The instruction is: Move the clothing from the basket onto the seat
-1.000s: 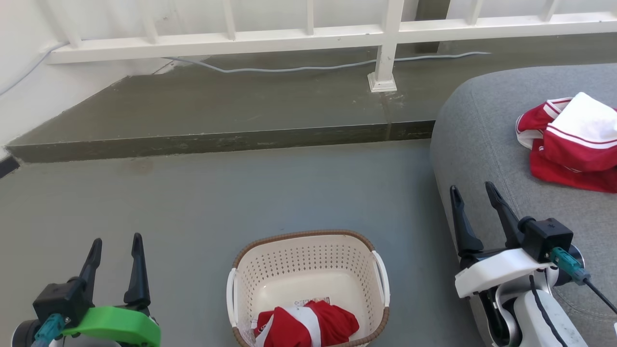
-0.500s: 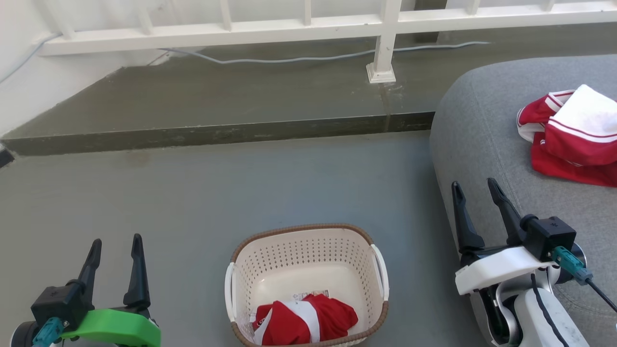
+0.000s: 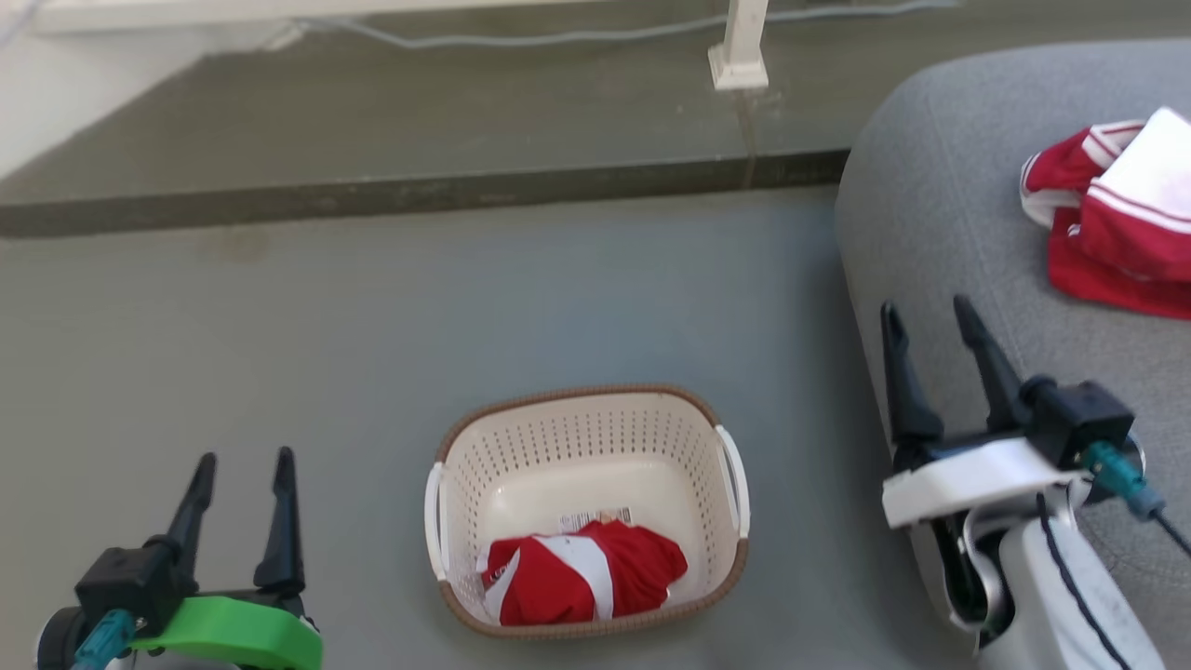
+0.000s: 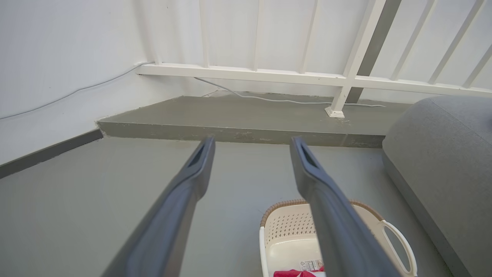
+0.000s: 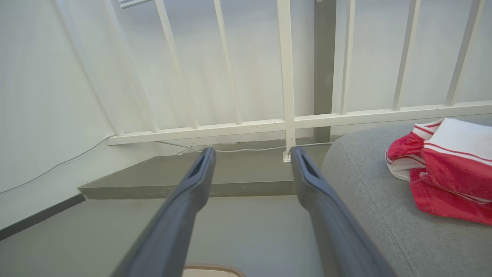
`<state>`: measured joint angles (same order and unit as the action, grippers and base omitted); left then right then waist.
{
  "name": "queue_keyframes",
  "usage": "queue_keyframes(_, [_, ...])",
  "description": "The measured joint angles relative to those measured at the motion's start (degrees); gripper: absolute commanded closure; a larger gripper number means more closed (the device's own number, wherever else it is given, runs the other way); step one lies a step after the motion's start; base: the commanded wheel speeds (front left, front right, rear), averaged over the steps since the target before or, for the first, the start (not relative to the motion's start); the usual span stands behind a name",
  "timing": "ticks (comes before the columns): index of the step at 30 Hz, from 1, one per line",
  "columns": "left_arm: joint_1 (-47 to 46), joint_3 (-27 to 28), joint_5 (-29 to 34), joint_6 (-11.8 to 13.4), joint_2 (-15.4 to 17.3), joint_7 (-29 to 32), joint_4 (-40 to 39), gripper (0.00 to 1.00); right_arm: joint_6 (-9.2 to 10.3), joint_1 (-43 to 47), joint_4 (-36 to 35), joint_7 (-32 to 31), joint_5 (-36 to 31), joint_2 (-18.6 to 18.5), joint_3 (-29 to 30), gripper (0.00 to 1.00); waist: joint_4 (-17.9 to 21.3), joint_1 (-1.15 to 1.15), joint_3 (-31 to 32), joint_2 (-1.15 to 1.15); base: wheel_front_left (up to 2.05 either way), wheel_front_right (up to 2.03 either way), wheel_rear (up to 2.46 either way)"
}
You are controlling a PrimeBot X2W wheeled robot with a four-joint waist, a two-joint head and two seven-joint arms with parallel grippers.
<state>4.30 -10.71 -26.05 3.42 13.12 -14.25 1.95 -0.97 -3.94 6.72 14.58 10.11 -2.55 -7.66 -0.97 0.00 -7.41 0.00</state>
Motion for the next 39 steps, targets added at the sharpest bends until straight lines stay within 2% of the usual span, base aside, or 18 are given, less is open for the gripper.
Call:
queue_keyframes(6, [-2.09,-1.25,0.11,-1.35,0.15,0.0,1.49,0.0,0.16,-3.65,-0.85,0.0,-0.07,-0.13,1.45,0.0,0.28,0.0,-3.49,0.0,0.0,0.0,0.0])
queue_keyframes(11, [-6.72,-3.79,1.64,-2.59,0.13,0.7,3.91,0.0,1.04,-7.21,-1.16,0.0,-0.07,-0.77,3.16,0.0,0.88,0.0,-8.08,0.0,0.0,0.0,0.0])
queue_keyframes(24, [-15.27,-8.71,3.96,-5.82,-0.22,4.19,10.57,0.0,1.09,-17.42,-3.28,0.01,-0.18,-1.29,4.22,0.0,3.15,0.01,-18.4,0.0,0.0,0.0,0.0])
queue_keyframes(39, [-25.94,-17.12,10.74,-9.23,0.26,7.73,14.57,0.0,1.08,-29.42,-5.6,0.02,-0.35,-1.25,4.7,0.0,6.37,0.01,-30.65,0.0,0.0,0.0,0.0])
